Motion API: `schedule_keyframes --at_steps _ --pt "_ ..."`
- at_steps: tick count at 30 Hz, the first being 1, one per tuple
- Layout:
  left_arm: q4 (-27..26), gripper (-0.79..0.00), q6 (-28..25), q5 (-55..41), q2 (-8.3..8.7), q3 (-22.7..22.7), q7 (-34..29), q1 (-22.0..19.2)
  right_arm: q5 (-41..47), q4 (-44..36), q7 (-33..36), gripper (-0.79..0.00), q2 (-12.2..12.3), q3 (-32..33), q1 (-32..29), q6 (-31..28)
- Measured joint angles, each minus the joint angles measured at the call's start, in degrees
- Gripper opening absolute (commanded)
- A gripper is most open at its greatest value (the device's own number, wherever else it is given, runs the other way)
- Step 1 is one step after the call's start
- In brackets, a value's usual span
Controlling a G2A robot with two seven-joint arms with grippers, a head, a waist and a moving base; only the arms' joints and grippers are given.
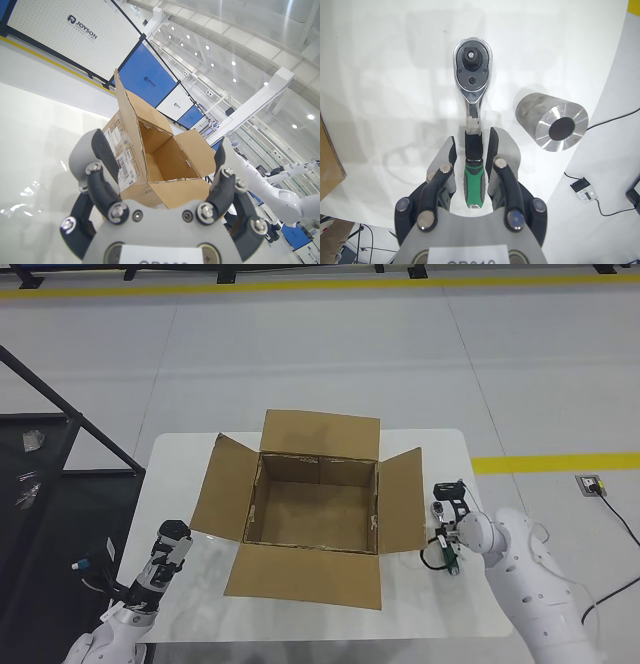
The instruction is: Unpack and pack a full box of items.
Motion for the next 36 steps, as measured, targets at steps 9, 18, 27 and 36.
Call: schedule_keyframes --at_steps 9,18,27,36 --pt "0.0 0.0 0.0 0.0 0.0 0.0 0.0 0.0 0.66 2.87 -0.77 -0.529 -0.34 -0.8 1.44 -0.51" --pt "0.0 0.0 0.0 0.0 0.0 0.0 0.0 0.0 0.66 5.6 -0.89 -0.748 -0.67 -1.74 3.18 -0.67" --pt "0.0 0.0 0.0 0.0 0.0 0.0 0.0 0.0 1.22 7.02 -1.09 -0.785 -0.89 -2.18 3.95 -1.05" --pt "0.0 0.0 0.0 0.0 0.0 0.0 0.0 0.0 1.13 8.15 -1.48 -0.785 -1.2 -3.01 5.06 -0.94"
